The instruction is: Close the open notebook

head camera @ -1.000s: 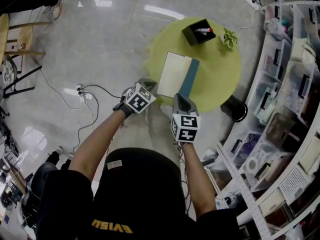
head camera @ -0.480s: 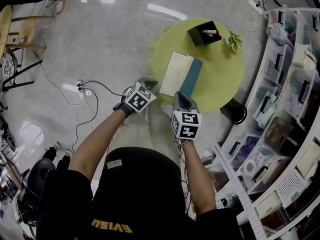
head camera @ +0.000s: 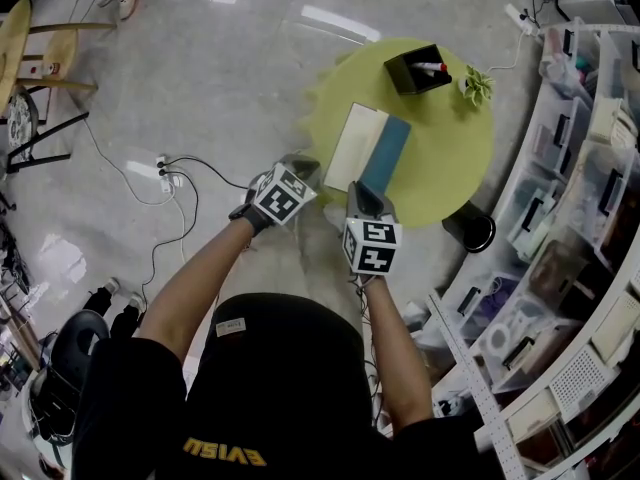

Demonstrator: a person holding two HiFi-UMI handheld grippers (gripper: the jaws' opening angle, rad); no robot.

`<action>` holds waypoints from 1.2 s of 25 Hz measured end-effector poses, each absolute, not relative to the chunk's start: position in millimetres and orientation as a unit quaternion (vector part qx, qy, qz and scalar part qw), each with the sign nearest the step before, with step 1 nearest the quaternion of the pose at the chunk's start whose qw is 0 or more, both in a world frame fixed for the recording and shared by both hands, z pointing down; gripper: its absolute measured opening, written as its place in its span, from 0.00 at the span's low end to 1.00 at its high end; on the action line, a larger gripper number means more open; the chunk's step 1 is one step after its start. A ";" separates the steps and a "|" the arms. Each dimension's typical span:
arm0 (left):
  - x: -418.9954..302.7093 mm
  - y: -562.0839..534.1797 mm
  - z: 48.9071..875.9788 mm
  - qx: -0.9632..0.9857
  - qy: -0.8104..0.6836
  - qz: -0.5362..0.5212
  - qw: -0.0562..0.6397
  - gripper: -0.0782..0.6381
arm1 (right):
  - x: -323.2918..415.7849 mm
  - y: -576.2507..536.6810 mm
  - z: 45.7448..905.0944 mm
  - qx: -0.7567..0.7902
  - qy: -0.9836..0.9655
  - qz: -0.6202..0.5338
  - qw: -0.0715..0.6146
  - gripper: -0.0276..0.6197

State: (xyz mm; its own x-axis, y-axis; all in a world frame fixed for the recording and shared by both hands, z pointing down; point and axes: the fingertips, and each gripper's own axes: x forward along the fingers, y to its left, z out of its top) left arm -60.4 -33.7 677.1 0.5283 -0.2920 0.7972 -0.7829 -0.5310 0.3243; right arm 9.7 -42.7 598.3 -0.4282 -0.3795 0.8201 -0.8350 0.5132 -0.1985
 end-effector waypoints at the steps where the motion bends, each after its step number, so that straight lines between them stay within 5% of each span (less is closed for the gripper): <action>1: -59.9 -33.8 676.8 0.801 -0.335 0.351 0.350 0.12 | 9.4 -42.4 598.8 0.385 -0.787 0.309 0.370 0.09; 30: -67.4 -33.3 676.3 0.789 -0.360 0.347 0.357 0.12 | -11.5 -33.7 612.2 0.345 -0.806 0.250 0.411 0.10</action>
